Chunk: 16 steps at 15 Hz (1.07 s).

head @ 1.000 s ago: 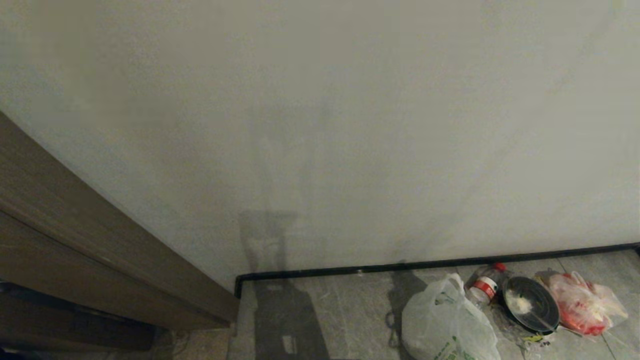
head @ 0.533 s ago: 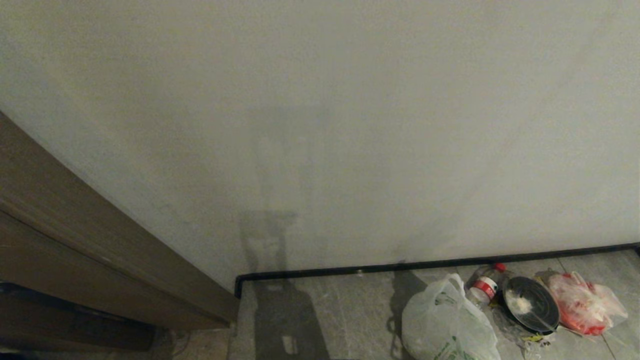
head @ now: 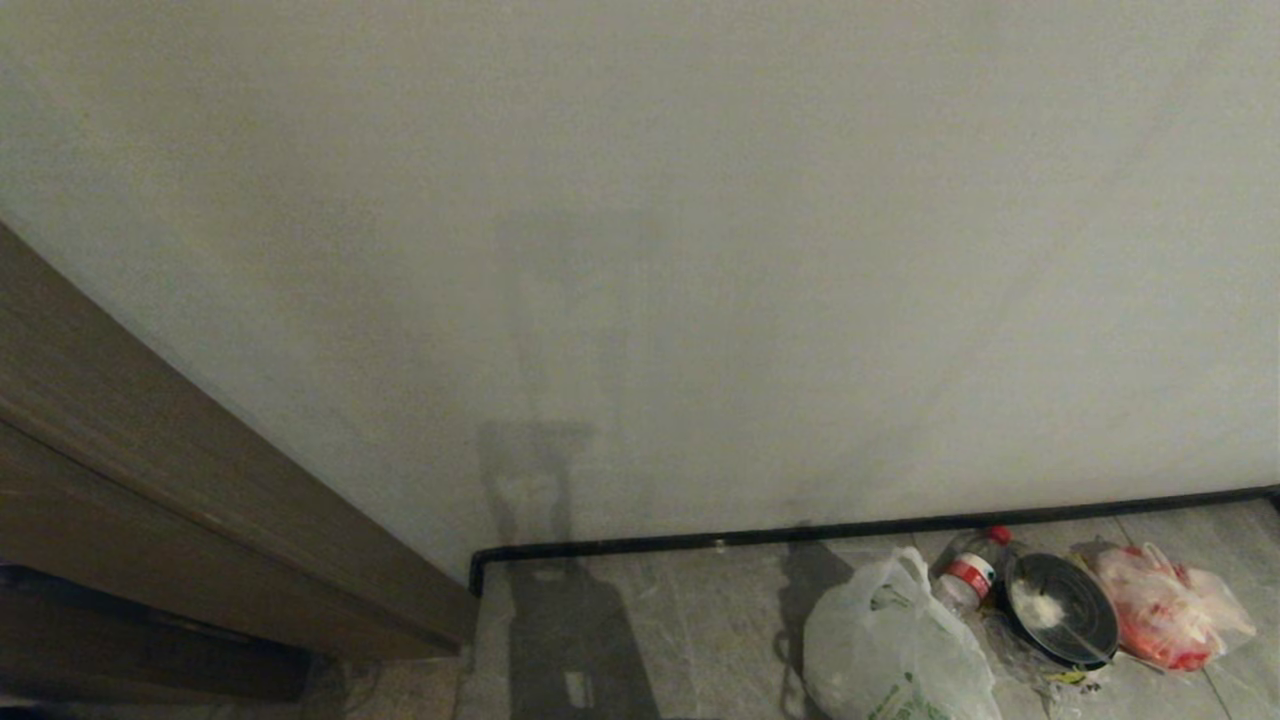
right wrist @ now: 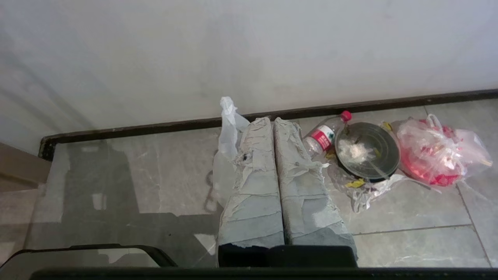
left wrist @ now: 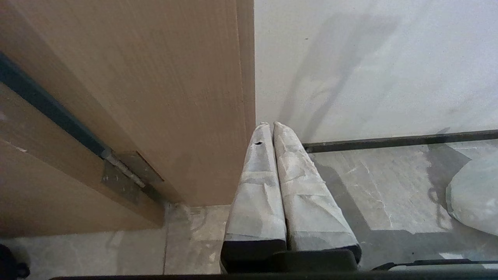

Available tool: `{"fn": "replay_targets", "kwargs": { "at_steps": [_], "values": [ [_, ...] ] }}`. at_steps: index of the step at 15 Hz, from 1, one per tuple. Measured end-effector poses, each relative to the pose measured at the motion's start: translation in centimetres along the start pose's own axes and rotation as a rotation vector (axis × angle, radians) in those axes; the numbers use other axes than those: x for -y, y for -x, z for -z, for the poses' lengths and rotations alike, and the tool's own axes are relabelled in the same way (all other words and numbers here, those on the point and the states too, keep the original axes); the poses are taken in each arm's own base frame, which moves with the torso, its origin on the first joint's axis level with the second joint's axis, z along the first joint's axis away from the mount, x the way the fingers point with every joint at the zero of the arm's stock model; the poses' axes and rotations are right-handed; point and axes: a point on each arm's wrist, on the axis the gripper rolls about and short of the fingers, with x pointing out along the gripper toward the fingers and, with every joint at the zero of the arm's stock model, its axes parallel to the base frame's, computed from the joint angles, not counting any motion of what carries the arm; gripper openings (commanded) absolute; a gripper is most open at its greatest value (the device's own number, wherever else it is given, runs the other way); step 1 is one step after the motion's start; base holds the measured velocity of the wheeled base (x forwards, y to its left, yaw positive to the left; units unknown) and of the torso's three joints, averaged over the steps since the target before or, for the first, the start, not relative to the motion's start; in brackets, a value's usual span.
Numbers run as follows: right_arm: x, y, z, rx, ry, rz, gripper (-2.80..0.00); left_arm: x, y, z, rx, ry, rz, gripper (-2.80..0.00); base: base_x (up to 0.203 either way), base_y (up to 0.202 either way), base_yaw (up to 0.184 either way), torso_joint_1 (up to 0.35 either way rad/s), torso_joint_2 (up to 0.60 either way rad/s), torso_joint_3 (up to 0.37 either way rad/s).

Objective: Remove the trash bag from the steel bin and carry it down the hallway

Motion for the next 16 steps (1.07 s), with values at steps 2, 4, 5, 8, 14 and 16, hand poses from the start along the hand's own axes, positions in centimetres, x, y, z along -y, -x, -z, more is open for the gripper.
{"fn": "replay_targets", "kwargs": {
  "at_steps": [2,4,5,8,14,16],
  "values": [
    [0.01,0.00,0.13,-0.012,-0.002,0.001,-2.80,0.00,0.00,0.00,0.000,0.000,0.000,-2.80,0.000,0.000,0.000,0.000,0.00,0.000],
    [0.01,0.03,0.14,-0.019,-0.001,0.001,-2.80,0.00,0.00,0.00,0.000,-0.001,0.001,-2.80,0.000,0.000,0.000,0.000,0.00,0.000],
    [0.01,0.03,0.14,-0.019,-0.001,0.001,-2.80,0.00,0.00,0.00,0.000,0.000,0.000,-2.80,0.000,0.000,0.000,0.000,0.00,0.000],
    [0.00,0.05,0.10,-0.017,-0.001,0.001,-2.80,0.00,0.00,0.00,0.000,0.000,0.000,-2.80,0.000,0.000,0.000,0.000,0.00,0.000],
    [0.00,0.05,0.10,-0.017,-0.001,0.001,-2.80,0.00,0.00,0.00,0.000,0.000,0.000,-2.80,0.000,0.000,0.000,0.000,0.00,0.000],
    [0.00,0.04,0.11,-0.018,0.000,0.001,-2.80,0.00,0.00,0.00,0.000,0.000,0.000,-2.80,0.000,0.000,0.000,0.000,0.00,0.000]
  ]
}}
